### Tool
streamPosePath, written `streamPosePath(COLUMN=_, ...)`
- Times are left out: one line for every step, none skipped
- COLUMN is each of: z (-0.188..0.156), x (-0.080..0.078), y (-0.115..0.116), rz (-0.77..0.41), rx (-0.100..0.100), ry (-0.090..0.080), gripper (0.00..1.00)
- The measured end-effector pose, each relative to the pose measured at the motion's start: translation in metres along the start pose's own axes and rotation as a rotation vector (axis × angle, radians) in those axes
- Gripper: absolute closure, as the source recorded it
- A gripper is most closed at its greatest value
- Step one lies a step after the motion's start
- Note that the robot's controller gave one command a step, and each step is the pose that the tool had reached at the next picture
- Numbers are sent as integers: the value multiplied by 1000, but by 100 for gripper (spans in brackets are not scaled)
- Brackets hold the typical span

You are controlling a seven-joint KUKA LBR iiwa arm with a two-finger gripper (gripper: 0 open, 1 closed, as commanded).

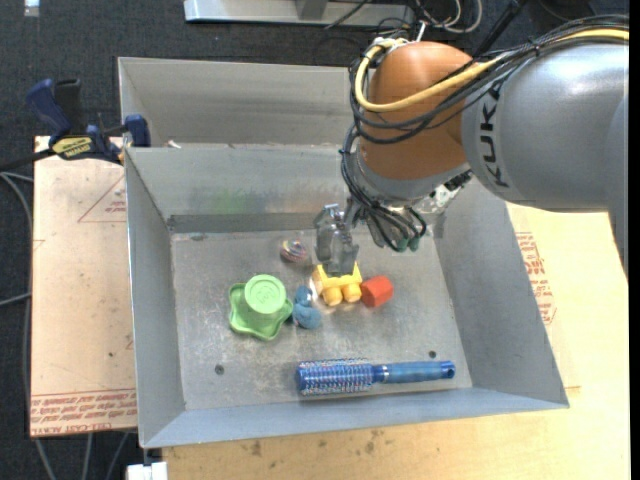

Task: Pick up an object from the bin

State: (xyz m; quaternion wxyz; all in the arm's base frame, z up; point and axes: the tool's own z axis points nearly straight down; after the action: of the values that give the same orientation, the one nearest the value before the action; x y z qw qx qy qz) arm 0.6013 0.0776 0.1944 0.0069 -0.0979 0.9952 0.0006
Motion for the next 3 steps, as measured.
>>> streamPosePath(z=5, x=3, y=0, rz=0, rx=-1, ry=10, gripper=0)
streamPosePath(z=125, x=14, y=-15, rz=-51, rx=-2, ry=20, gripper=0)
streamPosePath(z=120, x=11, y=-15, rz=-51, rx=-2, ry=12, gripper=100)
